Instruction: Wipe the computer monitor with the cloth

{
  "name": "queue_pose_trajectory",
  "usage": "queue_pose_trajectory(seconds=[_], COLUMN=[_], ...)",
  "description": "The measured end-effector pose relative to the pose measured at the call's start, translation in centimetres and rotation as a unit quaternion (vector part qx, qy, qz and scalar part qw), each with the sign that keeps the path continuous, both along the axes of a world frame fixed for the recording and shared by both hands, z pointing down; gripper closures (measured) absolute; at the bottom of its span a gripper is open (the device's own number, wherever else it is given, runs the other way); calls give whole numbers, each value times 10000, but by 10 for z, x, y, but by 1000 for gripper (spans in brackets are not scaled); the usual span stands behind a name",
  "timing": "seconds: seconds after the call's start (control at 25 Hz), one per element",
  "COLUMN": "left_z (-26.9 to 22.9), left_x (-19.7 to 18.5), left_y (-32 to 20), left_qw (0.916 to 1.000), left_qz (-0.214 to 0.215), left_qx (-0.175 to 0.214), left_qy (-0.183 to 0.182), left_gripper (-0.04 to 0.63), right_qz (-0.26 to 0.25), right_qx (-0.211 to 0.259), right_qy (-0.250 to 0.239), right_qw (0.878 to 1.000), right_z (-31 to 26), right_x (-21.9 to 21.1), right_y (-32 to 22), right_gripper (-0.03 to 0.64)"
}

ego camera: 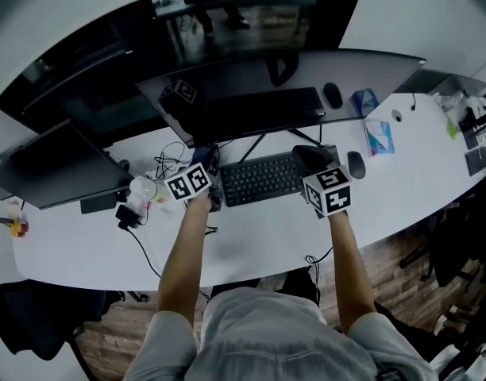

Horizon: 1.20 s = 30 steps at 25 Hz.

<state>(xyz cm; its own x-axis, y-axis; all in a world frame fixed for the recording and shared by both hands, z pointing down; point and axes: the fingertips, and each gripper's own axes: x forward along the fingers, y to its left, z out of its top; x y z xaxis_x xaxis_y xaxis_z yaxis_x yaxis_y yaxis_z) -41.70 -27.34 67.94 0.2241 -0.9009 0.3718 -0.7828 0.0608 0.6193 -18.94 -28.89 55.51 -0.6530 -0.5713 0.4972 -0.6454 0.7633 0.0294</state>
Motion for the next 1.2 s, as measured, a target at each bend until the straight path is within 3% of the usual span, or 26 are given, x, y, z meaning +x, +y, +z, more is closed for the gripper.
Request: queue_pose_trajectory(seconds=[0.64,1.2], left_z=[-7,-15], left_x=[136,314], left_y=[-65,-144], left_qw=[9963,9863], left_qz=[850,1645], left_qx=[28,92], left_qy=[126,93], left_gripper=[541,541], right_qz=[777,1315], right_qx=[-45,-17], right_qy=[-69,-156], right_qw=[9969,9912], right_z=[6,1], right_x=[133,277], right_y=[-27,-86], right_gripper=[615,615])
